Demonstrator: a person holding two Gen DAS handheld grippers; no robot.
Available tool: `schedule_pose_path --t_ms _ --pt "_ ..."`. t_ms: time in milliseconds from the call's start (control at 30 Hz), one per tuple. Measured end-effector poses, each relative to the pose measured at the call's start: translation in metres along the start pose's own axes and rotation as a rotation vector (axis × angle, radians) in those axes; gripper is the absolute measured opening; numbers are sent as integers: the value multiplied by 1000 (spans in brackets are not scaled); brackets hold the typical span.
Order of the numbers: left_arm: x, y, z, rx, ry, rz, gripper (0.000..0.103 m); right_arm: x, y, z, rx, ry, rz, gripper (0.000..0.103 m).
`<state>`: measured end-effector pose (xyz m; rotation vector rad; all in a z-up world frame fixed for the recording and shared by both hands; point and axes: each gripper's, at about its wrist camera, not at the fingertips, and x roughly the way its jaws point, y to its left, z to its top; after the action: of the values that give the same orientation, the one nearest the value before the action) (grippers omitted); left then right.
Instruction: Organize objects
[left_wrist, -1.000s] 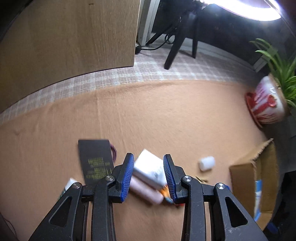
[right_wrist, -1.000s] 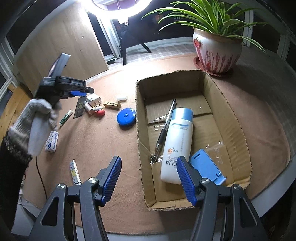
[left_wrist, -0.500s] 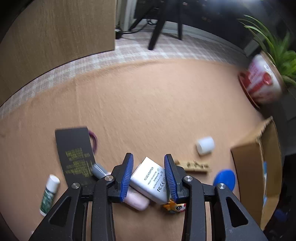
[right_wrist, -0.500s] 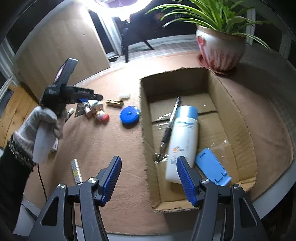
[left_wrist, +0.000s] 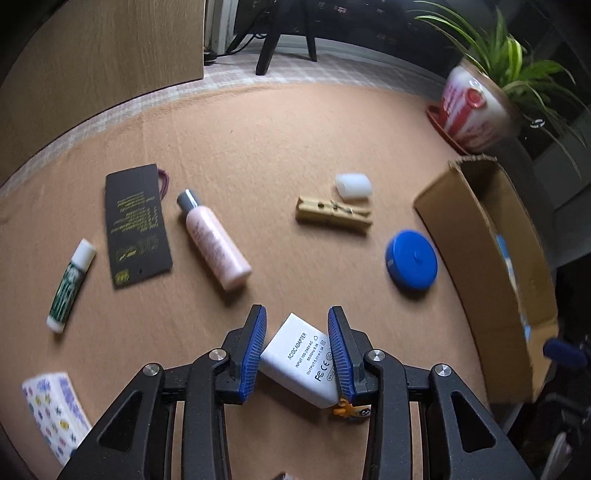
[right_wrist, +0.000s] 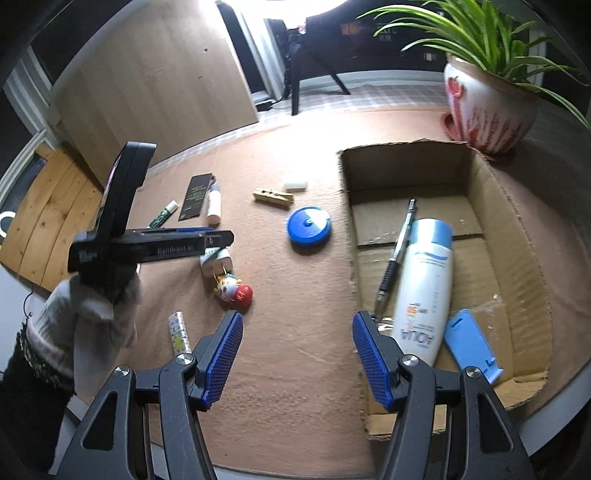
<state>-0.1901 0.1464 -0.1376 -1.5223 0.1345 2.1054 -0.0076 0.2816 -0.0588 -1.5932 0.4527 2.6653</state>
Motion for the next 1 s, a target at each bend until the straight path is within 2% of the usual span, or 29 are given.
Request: schedule_pose_path --t_ms 133,233,300,500,767,1000 --pt "-9 5 -13 -24 -2 -11 38 17 11 1 -26 30 7 58" --pt "-9 20 -18 -59 -4 30 38 30 21 3 -48 50 6 58" --pt "-9 35 -22 -105 0 30 38 39 28 5 -63 57 14 58" --pt "-19 57 -23 -158 -18 32 37 63 45 15 -95 75 15 58" --pt "-26 58 -21 -169 -34 17 37 96 52 34 -99 96 -5 58" --pt "-32 62 -27 -190 -41 20 37 121 70 31 -187 138 -55 58"
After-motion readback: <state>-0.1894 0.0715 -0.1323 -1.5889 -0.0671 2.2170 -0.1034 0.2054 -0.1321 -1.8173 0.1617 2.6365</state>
